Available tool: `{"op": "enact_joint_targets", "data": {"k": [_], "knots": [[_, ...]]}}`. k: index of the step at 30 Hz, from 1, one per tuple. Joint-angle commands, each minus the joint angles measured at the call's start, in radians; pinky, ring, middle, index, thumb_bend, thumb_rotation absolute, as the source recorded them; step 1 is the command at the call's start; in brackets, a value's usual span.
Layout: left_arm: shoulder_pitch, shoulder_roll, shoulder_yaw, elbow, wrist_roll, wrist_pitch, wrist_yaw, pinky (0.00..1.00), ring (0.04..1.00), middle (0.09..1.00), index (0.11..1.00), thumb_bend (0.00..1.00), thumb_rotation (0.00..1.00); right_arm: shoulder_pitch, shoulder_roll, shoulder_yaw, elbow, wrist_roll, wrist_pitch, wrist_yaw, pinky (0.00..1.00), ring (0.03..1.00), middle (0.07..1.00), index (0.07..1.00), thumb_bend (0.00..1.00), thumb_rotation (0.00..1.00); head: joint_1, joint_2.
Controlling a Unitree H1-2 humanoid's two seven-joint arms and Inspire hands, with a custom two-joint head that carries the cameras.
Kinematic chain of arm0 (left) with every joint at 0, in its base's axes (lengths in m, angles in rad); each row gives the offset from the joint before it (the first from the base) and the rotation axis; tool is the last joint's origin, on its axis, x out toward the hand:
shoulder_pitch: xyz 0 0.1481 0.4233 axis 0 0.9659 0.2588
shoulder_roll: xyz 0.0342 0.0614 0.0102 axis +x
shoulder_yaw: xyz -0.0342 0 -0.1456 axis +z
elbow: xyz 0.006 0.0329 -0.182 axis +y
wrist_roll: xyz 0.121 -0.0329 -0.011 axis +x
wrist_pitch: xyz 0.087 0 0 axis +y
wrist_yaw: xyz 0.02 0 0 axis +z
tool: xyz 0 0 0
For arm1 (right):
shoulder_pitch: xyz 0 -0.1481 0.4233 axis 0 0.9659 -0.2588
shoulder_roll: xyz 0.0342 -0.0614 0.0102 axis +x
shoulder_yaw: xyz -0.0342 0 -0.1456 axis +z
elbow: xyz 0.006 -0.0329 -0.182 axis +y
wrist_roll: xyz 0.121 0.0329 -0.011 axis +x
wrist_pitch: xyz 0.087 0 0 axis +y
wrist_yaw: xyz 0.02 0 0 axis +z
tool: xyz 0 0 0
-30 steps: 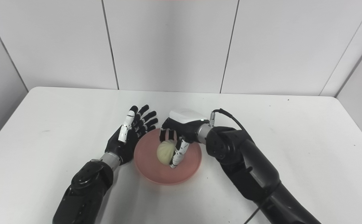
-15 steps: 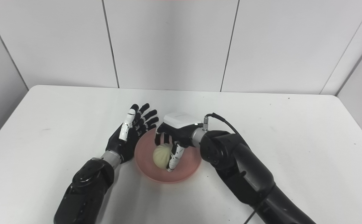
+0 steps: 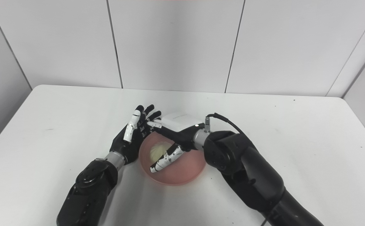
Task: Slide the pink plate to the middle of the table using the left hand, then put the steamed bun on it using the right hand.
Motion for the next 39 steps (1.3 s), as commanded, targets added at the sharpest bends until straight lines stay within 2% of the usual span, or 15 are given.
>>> {"op": "enact_joint_targets", "data": {"k": [1,10,13,14,17,18,20,22,27,31,32,35,37,38,39], "knots": [[0.033,0.007,-0.016,0.037,0.025,0.071,0.004,1.00,0.967,0.949,0.986,0.53,1.00,-0.051,-0.001,-0.027,-0.045,-0.014,0.023,0.016,0.84,0.964,0.989,0.984,0.96,0.65,0.000,-0.002],[0.033,0.011,-0.008,0.044,0.019,0.072,0.002,1.00,0.979,0.953,0.984,0.54,1.00,-0.065,-0.005,-0.073,-0.097,-0.028,0.048,0.080,0.86,0.961,0.982,0.979,0.95,0.62,-0.015,-0.021],[0.035,0.008,0.002,0.053,0.010,0.058,-0.001,0.98,0.965,0.960,0.979,0.54,1.00,-0.070,-0.015,-0.121,-0.129,-0.009,0.068,0.091,0.82,0.936,0.967,0.965,0.96,0.61,-0.019,-0.026],[0.036,0.008,0.005,0.057,0.009,0.051,-0.002,0.98,0.951,0.955,0.970,0.54,1.00,-0.068,-0.020,-0.145,-0.135,0.011,0.071,0.085,0.76,0.906,0.949,0.956,0.98,0.64,-0.022,-0.030],[0.039,0.010,0.010,0.061,0.012,0.039,-0.001,0.98,0.945,0.954,0.976,0.53,1.00,-0.046,-0.014,-0.239,-0.119,0.080,0.069,0.016,0.70,0.866,0.924,0.947,0.96,0.66,-0.029,-0.043],[0.041,0.011,0.012,0.062,0.016,0.034,0.002,0.98,0.943,0.952,0.978,0.53,1.00,-0.035,-0.008,-0.270,-0.104,0.105,0.059,-0.019,0.68,0.854,0.915,0.954,0.94,0.71,-0.031,-0.050],[0.046,0.015,0.012,0.063,0.029,0.014,0.009,0.98,0.944,0.954,0.983,0.53,1.00,-0.004,0.005,-0.336,-0.061,0.161,0.024,-0.110,0.70,0.861,0.927,0.987,0.92,0.86,-0.034,-0.058],[0.052,0.018,0.013,0.057,0.039,0.001,0.015,0.97,0.942,0.953,0.984,0.54,1.00,0.031,0.032,-0.409,-0.017,0.238,0.008,-0.194,0.75,0.892,0.961,0.997,0.91,0.96,-0.039,-0.065],[0.076,0.025,0.020,0.026,0.065,-0.038,0.032,0.97,0.953,0.970,0.996,0.55,1.00,0.141,0.201,-0.640,0.098,0.569,-0.008,-0.366,0.89,0.995,1.000,1.000,0.91,1.00,-0.049,-0.082],[0.098,0.019,0.033,-0.007,0.077,-0.054,0.058,0.97,0.961,0.977,0.999,0.57,1.00,0.211,0.321,-0.743,0.168,0.702,-0.087,-0.531,0.96,1.000,1.000,1.000,0.97,1.00,-0.050,-0.093],[0.101,0.019,0.034,-0.012,0.079,-0.056,0.061,0.98,0.965,0.981,1.000,0.57,1.00,0.221,0.333,-0.748,0.179,0.716,-0.105,-0.557,0.98,1.000,1.000,1.000,0.96,1.00,-0.050,-0.093],[0.118,0.017,0.041,-0.029,0.086,-0.078,0.070,0.99,0.975,0.990,1.000,0.57,1.00,0.262,0.356,-0.753,0.242,0.750,-0.242,-0.633,1.00,1.000,1.000,1.000,0.93,1.00,-0.047,-0.099],[0.132,0.013,0.047,-0.044,0.090,-0.092,0.079,0.99,0.980,0.993,1.000,0.58,1.00,0.296,0.360,-0.746,0.277,0.748,-0.337,-0.677,1.00,1.000,1.000,1.000,0.88,1.00,-0.044,-0.101],[0.137,0.012,0.050,-0.049,0.090,-0.098,0.082,1.00,0.985,0.997,1.000,0.58,1.00,0.310,0.360,-0.741,0.289,0.746,-0.376,-0.695,1.00,1.000,1.000,1.000,0.81,1.00,-0.044,-0.102],[0.146,0.010,0.052,-0.058,0.092,-0.104,0.088,1.00,0.987,0.999,1.000,0.58,1.00,0.326,0.359,-0.737,0.307,0.744,-0.427,-0.713,1.00,1.000,1.000,1.000,0.78,1.00,-0.042,-0.103]]}}
